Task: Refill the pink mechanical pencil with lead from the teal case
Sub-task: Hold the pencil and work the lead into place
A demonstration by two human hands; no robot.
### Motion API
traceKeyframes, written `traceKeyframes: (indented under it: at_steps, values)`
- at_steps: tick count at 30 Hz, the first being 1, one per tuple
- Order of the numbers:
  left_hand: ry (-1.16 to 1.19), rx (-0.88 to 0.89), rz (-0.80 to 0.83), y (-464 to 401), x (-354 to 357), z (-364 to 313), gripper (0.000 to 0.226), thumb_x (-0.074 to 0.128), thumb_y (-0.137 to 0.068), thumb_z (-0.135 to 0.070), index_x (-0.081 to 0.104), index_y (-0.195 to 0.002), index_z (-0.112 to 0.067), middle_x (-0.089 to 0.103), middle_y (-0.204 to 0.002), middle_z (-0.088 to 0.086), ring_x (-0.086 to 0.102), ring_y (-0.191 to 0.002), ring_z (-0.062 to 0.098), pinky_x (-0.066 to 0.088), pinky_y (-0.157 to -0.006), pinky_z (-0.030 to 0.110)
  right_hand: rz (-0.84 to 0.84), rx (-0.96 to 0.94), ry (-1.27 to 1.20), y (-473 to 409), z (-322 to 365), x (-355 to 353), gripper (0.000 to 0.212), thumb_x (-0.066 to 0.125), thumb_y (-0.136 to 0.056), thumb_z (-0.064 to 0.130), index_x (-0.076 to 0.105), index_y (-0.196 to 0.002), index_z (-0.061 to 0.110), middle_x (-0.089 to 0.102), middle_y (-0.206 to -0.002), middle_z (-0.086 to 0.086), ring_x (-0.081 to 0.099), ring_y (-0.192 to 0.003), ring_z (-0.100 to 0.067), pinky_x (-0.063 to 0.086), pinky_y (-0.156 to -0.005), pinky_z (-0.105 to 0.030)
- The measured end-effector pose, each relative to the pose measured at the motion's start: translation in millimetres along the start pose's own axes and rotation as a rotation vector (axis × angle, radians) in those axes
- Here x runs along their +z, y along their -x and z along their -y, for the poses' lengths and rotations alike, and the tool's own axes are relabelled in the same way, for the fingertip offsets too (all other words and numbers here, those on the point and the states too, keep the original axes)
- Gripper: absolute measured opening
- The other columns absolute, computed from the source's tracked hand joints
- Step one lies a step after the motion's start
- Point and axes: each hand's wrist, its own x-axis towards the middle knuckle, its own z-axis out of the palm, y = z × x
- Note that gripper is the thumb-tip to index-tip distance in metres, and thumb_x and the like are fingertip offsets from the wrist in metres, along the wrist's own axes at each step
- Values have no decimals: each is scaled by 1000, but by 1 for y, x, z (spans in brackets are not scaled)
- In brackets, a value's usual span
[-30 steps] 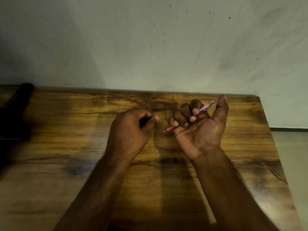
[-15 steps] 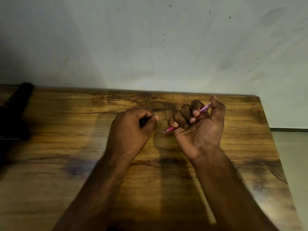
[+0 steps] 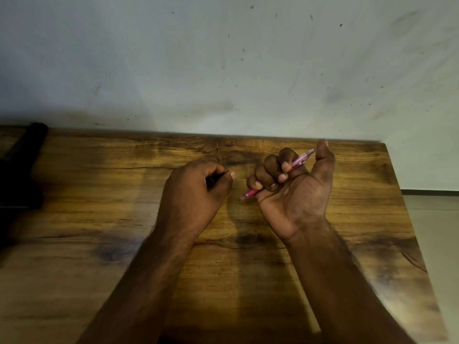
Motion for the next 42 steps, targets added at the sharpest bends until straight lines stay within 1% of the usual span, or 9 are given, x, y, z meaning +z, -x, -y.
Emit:
traceKeyframes:
  at_steps: [4, 9, 14, 18, 23, 27, 32, 37, 42]
  values:
    - [7, 0, 3, 0, -1, 0, 11, 72, -93, -40, 77, -89, -31, 71, -77, -17, 65, -73, -3, 55, -63, 23, 1, -13, 18, 0, -1, 0, 59, 36, -100, 56, 43, -61, 13, 27, -53, 1, 24, -50, -15, 32, -55, -31]
    - [14, -8, 2, 0, -1, -2, 9, 73, -93, -39, 77, -90, -31, 71, -77, -17, 65, -72, -3, 55, -64, 24, 1, -4, 0, 0, -1, 1, 63, 36, -99, 62, 43, -62, 12, 28, -53, 0, 24, -51, -15, 32, -55, -31]
    - [11, -3, -2, 0, -1, -2, 10, 74, -93, -36, 77, -90, -28, 70, -77, -16, 65, -71, -3, 53, -63, 23, 10, -12, 19, 0, -1, 0, 58, 35, -100, 56, 43, -61, 13, 28, -54, 0, 24, -52, -15, 33, -54, -31]
    - [8, -14, 6, 0, -1, -2, 8, 74, -93, -37, 77, -90, -29, 70, -78, -17, 65, -72, -3, 52, -63, 21, 8, -7, 14, 1, -2, -1, 63, 36, -98, 63, 43, -62, 12, 28, -55, 0, 22, -54, -16, 31, -56, -32]
    - [-5, -13, 15, -1, -1, -1, 9, 73, -93, -38, 78, -91, -30, 71, -79, -18, 65, -73, -4, 52, -64, 20, 2, -8, 31, 0, -4, -1, 57, 38, -99, 56, 46, -61, 13, 29, -54, 0, 23, -53, -16, 30, -56, -32]
    - [-9, -13, 16, 0, -1, 0, 9, 74, -93, -36, 78, -92, -28, 71, -80, -17, 65, -73, -4, 50, -64, 19, -4, 2, 24, -1, -3, -1, 62, 36, -100, 62, 44, -63, 13, 29, -55, 0, 23, -53, -16, 31, -57, -32]
    - [-10, -12, 18, -1, 0, 0, 9, 74, -93, -37, 78, -91, -29, 71, -80, -16, 65, -73, -3, 51, -64, 20, -2, -3, 31, -1, -3, -2, 59, 35, -101, 55, 45, -62, 13, 29, -54, 0, 24, -52, -15, 30, -57, -32]
    - [-14, -13, 17, -1, 1, 0, 9, 74, -93, -38, 77, -90, -30, 70, -77, -18, 64, -70, -5, 47, -61, 16, -7, 10, 18, 0, -2, -1, 64, 36, -99, 65, 44, -64, 12, 28, -55, 0, 23, -54, -16, 30, -57, -32]
    - [-10, -6, 16, 0, 0, 0, 8, 73, -93, -39, 76, -88, -33, 68, -76, -20, 64, -73, -5, 45, -60, 14, -1, 0, 28, 0, -2, -1, 57, 36, -100, 54, 44, -61, 12, 30, -54, 0, 25, -51, -15, 31, -56, -31]
